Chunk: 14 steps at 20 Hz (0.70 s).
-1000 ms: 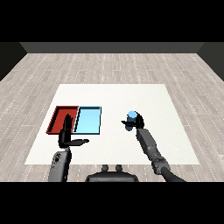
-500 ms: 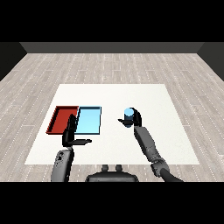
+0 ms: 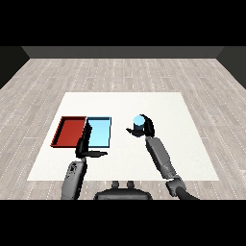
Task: Pick the blue can and put it in the blue box
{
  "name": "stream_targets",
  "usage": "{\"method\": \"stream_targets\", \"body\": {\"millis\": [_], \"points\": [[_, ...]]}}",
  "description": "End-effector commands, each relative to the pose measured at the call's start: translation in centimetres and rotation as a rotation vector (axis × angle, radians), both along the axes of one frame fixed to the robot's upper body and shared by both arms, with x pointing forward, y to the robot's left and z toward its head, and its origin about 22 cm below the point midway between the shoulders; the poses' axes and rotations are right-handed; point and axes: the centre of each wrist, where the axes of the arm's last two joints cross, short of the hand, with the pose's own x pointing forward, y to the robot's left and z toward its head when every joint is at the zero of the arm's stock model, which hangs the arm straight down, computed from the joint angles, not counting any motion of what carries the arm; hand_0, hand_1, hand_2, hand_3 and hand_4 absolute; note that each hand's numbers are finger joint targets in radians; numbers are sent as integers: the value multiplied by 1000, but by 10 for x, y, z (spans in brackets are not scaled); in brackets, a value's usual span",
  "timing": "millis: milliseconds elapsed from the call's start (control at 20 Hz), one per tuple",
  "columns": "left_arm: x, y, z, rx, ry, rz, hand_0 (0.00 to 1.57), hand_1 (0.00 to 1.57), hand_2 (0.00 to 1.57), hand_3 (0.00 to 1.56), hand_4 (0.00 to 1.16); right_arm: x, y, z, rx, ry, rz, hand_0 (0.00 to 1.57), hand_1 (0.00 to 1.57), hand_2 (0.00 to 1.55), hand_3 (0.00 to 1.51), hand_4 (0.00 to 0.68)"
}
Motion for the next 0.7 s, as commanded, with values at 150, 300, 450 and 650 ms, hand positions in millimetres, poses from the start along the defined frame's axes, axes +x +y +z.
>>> {"method": "stream_targets", "body": {"millis": [150,300,450,650], "points": [[6,-26,9,-22,-2,-67,0,0,0,0,0,-28,-11,13,-6,-25,22,1444,1444,1468,1345,556],[7,-28,9,-23,-2,-67,0,0,0,0,0,-33,-17,28,0,-34,20,1445,1445,1470,1345,553],[7,-33,-1,-39,24,-74,0,0,0,0,0,-45,-14,13,0,-50,42,1443,1443,1462,1348,562],[3,-33,12,-57,21,-118,0,0,0,0,0,-33,5,29,-6,-63,47,1467,1467,1466,1375,566]]}}
